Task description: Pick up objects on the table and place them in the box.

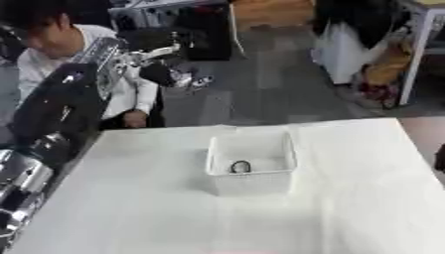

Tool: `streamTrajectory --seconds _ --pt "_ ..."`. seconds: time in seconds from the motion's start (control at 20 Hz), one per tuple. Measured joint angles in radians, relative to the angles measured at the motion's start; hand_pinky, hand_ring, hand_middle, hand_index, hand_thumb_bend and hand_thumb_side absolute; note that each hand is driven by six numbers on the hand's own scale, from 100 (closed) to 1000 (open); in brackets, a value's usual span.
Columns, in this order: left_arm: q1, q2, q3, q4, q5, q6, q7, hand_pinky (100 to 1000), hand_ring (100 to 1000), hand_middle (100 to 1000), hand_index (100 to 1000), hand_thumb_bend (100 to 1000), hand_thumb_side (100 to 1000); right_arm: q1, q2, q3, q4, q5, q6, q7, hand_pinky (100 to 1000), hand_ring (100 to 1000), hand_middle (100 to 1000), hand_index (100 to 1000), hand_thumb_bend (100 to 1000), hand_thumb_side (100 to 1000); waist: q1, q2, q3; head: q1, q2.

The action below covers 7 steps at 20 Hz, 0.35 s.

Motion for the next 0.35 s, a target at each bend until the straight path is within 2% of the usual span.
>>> streamTrajectory --seconds 0.1,0.15,0.35 --pt "0.081 0.023 -0.009 -0.077 0.112 0.011 0.058 953 922 1000 993 100 806 0.001 0.006 0.000 0.004 0.002 -0.004 -0.004 100 400 386 492 100 866 -0.004 0.000 0.011 0.000 0.000" --pt "0.128 0.031 -0.012 -0.125 0.180 0.021 0.082 929 906 1000 990 100 833 0.003 0.011 0.000 0.004 0.003 -0.006 -0.006 100 400 386 492 100 884 -0.007 -0.001 0.017 0.000 0.000" --pt "0.310 0.056 -0.021 -0.353 0.468 0.085 0.135 868 863 1000 982 100 848 0.004 0.027 -0.002 0.004 0.010 -0.012 -0.012 100 399 386 496 100 884 -0.023 -0.001 0.035 0.000 0.006"
